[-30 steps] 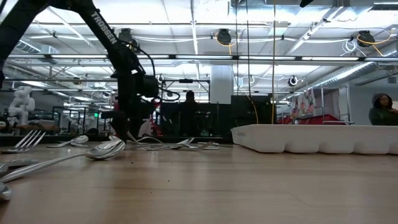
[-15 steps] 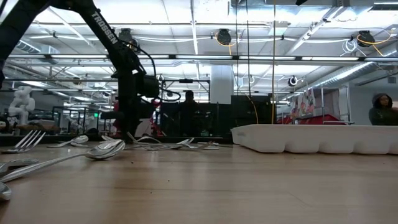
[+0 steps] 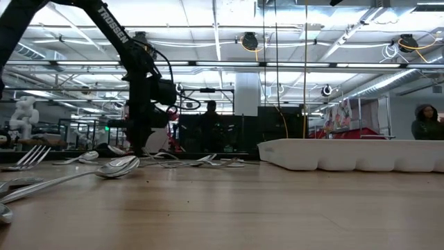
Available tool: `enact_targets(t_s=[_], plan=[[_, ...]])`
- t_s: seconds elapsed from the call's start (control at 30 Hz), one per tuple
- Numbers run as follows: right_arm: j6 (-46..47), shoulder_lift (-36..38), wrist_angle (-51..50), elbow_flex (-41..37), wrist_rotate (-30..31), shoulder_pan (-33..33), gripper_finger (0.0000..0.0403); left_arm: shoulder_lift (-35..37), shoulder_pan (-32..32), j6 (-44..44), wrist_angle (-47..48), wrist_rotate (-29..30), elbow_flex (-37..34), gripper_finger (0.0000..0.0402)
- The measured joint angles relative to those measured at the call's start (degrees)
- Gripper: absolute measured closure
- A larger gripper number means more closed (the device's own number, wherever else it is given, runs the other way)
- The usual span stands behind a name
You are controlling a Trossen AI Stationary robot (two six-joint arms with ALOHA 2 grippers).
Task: Sort silverware
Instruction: Put the spoon into the silverware tray
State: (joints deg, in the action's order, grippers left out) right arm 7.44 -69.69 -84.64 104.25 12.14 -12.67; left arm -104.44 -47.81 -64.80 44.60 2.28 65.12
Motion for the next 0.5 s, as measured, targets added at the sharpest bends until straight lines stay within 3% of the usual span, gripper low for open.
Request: enact_targets(t_s=[0.5], plan=[[-0.6,0.0,0.0,0.0,0.0,0.0,0.0186,8.0,5.2,0.7,-0.2,2.9,0.1,0.0389]])
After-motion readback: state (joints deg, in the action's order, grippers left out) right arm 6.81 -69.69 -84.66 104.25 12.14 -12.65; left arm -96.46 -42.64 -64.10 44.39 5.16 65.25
